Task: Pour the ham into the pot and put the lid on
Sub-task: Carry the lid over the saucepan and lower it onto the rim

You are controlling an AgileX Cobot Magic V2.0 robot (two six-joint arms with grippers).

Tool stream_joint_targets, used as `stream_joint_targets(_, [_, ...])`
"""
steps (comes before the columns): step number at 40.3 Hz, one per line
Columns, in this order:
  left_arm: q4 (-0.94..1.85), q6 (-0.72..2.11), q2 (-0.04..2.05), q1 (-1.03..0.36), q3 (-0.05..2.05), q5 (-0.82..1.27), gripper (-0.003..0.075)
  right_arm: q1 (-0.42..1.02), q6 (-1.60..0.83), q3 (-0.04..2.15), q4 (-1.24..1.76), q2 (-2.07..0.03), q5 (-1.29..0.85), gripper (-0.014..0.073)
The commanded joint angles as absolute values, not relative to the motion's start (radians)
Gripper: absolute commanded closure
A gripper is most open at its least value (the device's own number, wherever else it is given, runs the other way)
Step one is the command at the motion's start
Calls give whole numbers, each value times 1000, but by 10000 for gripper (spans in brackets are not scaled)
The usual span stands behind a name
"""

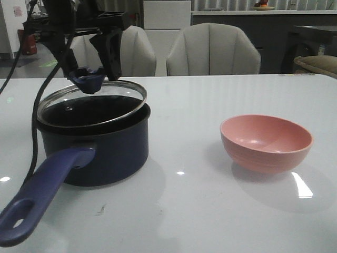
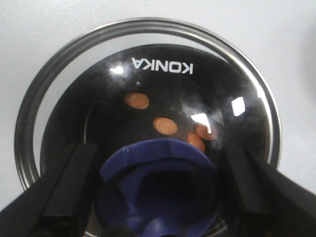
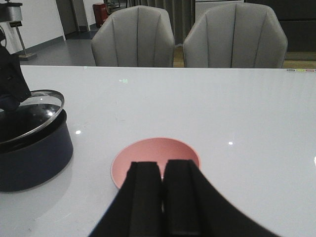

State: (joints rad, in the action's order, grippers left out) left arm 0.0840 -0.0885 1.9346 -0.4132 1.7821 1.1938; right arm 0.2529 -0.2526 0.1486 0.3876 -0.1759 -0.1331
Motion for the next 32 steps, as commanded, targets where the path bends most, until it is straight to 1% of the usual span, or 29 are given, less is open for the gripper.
stream_joint_targets(1, [101, -90, 1877, -423, 1818, 1167, 314, 252, -257, 177, 392, -187, -48, 444])
stream_joint_targets(32, [112, -63, 1877, -423, 1818, 1223, 313, 252, -257, 177, 392, -187, -48, 444])
